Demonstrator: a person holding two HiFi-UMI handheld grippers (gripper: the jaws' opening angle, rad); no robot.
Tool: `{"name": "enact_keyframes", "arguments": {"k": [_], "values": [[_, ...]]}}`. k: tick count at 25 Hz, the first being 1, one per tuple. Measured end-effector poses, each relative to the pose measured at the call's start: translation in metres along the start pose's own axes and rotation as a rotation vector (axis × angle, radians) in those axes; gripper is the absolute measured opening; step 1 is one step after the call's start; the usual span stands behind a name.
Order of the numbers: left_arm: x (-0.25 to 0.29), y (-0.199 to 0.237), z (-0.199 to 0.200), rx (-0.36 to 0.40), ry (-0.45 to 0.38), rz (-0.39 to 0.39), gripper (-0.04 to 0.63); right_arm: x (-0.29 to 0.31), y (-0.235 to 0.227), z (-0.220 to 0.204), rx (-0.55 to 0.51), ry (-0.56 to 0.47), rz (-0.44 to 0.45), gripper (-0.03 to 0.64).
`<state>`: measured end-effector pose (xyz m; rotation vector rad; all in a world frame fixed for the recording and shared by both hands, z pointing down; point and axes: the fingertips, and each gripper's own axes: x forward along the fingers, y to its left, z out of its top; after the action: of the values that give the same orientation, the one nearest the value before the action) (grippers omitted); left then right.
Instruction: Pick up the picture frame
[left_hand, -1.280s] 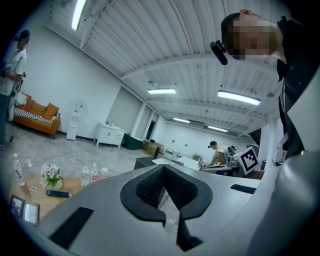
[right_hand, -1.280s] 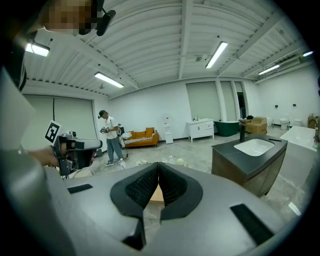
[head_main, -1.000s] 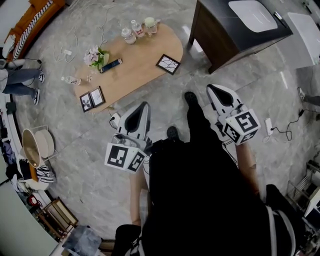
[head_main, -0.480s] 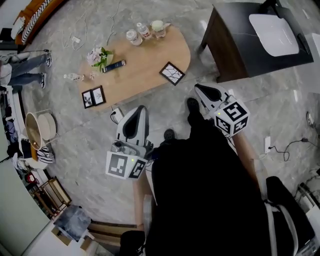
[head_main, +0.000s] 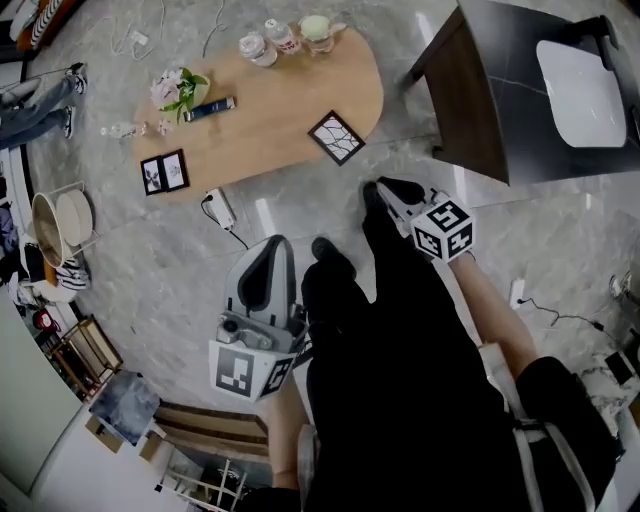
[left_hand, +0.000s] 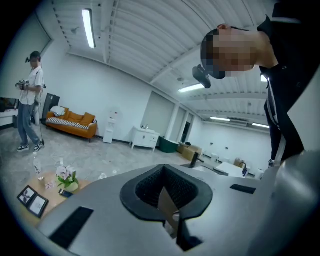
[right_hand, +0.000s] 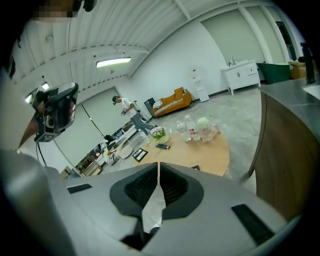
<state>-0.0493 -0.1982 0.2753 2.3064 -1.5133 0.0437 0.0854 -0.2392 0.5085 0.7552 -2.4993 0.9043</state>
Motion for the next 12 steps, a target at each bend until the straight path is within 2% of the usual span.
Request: {"name": "enact_keyframes", "arguments": {"k": [5, 8, 10, 12], "values": [[0.040, 0.010, -0.017, 0.043, 0.085, 0.010, 0.012, 0.043, -0.028, -0.032, 0.086, 0.025, 0.054, 0.014], [0.061, 0.023, -0.030, 0.048, 0.093, 0.014, 0.012, 0.071, -0.044, -0.050, 0.141, 0.038, 0.079, 0.022], [0.074, 0.029, -0.036, 0.055, 0.082, 0.002, 0.012, 0.087, -0.052, -0.067, 0.191, 0.058, 0.088, 0.088], [0.085, 0.033, -0.047, 0.059, 0.096, -0.004, 0.012, 0.103, -0.061, -0.085, 0.242, 0.085, 0.092, 0.098]]}}
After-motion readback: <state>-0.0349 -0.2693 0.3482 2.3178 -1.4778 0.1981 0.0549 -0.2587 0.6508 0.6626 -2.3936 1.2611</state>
